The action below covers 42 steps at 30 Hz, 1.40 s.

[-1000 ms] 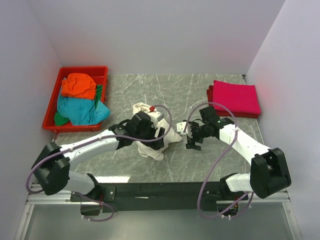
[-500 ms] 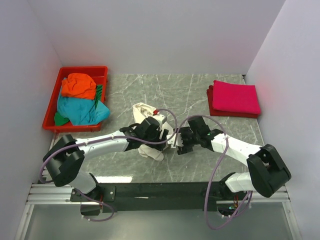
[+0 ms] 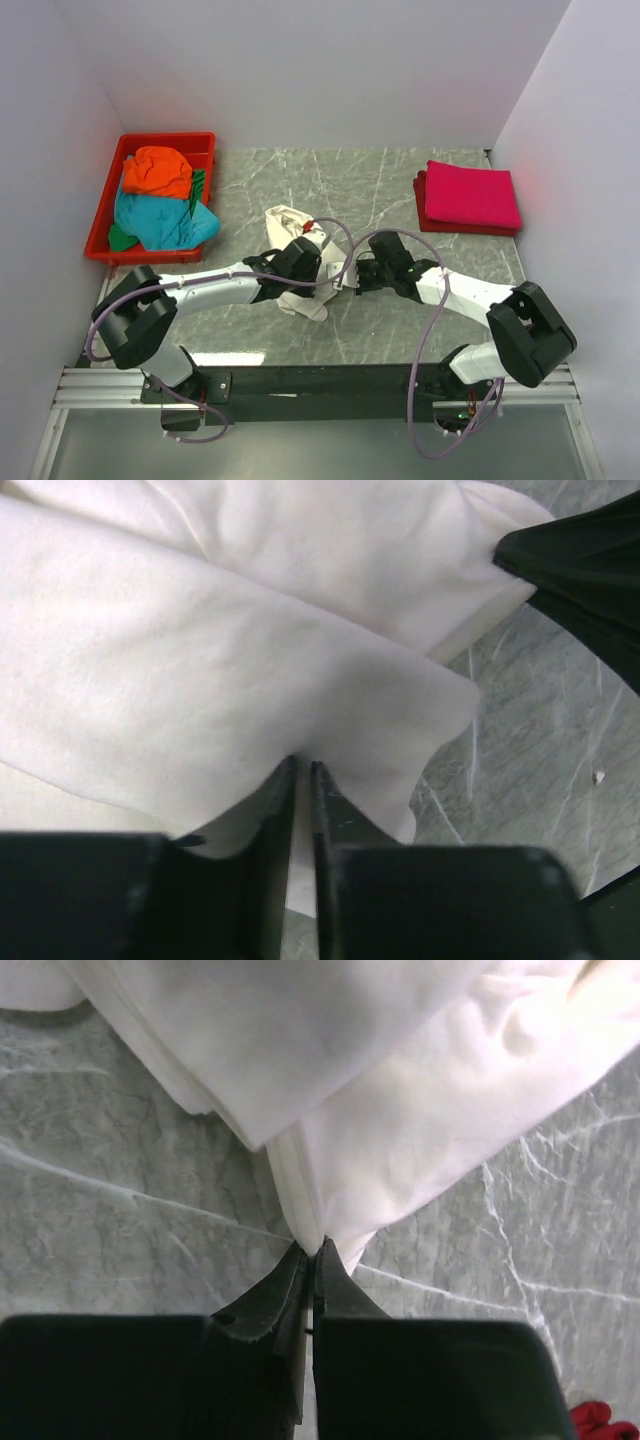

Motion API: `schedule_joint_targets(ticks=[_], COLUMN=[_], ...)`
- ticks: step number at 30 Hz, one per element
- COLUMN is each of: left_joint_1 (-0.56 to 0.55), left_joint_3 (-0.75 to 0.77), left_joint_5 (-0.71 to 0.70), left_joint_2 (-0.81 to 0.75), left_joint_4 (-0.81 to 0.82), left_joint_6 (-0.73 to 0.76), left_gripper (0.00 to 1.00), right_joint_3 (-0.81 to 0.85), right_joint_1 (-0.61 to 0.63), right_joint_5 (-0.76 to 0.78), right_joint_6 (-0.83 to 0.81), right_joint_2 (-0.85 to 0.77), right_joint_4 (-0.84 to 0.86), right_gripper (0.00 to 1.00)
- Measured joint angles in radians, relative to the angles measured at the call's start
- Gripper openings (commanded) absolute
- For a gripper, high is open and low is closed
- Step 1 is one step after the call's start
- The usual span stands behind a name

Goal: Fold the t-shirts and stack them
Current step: Flatten the tshirt out

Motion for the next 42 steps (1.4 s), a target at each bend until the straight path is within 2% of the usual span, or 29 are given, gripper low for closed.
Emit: schedule_joint_targets(ticks=[2,5,7,8,9,10,11,13,17,21,28,30,31,34,36,37,39,42], left_joint_1=[0.003,0.014,0.03,0.041,0.052,0.066,0.078,0.101,0.148,0.182,0.185,0.185,0.185,0.185,0.185,0.185,0.185,0.187], left_joint_3=[-0.006,-0.024,-0.043,-0.054,-0.063,-0.073,-0.078,-0.08,-0.079,-0.074,0.036,0.074,0.085,0.105,0.105,0.105,0.105,0.094], left_joint_5=[-0.003,-0.004,0.004,0.013,0.02,0.033,0.042,0.056,0.087,0.121,0.146,0.146,0.146,0.133,0.118,0.113,0.105,0.094], left_joint_2=[0.002,-0.002,-0.017,-0.03,-0.045,-0.068,-0.09,-0.135,-0.194,-0.163,0.036,0.074,0.083,0.093,0.093,0.093,0.092,0.069], left_joint_4=[0.003,0.013,0.018,0.019,0.021,0.026,0.031,0.045,0.108,0.138,0.083,0.053,0.044,0.009,-0.011,-0.021,-0.036,-0.044], left_joint_6=[-0.001,-0.004,-0.006,-0.006,-0.005,-0.017,-0.022,-0.049,-0.13,-0.236,-0.377,-0.394,-0.397,-0.405,-0.402,-0.399,-0.389,-0.354], left_gripper=[0.01,0.01,0.11,0.31,0.41,0.56,0.62,0.7,0.71,0.72,0.68,0.58,0.44,0.24,0.18,0.1,0.01,0.0], right_joint_3=[-0.001,-0.001,-0.001,-0.001,-0.001,-0.001,-0.001,-0.001,-0.001,-0.001,-0.002,-0.004,-0.007,-0.015,-0.018,-0.018,-0.018,-0.018], right_joint_1=[0.0,-0.002,-0.006,-0.008,-0.01,-0.011,-0.011,-0.011,-0.011,-0.012,-0.016,-0.016,-0.016,-0.018,-0.023,-0.026,-0.035,-0.057], right_joint_5=[0.008,0.015,0.013,0.01,0.007,0.003,0.001,-0.005,-0.005,-0.008,-0.011,-0.012,-0.012,-0.013,-0.014,-0.014,-0.015,-0.013], right_joint_6=[0.014,0.044,0.067,0.078,0.086,0.093,0.1,0.113,0.138,0.156,0.177,0.18,0.183,0.185,0.188,0.19,0.194,0.204], right_joint_2=[-0.017,-0.06,-0.097,-0.115,-0.133,-0.149,-0.159,-0.167,-0.167,-0.168,-0.186,-0.189,-0.191,-0.198,-0.204,-0.205,-0.212,-0.229], right_joint_4=[0.003,0.009,0.01,0.01,0.01,0.011,0.012,0.013,0.014,0.019,0.028,0.032,0.035,0.035,0.035,0.035,0.035,0.035], right_gripper=[0.0,0.0,0.0,0.0,0.0,0.0,0.0,0.0,0.0,0.0,0.0,0.0,0.0,0.0,0.0,0.0,0.0,0.0])
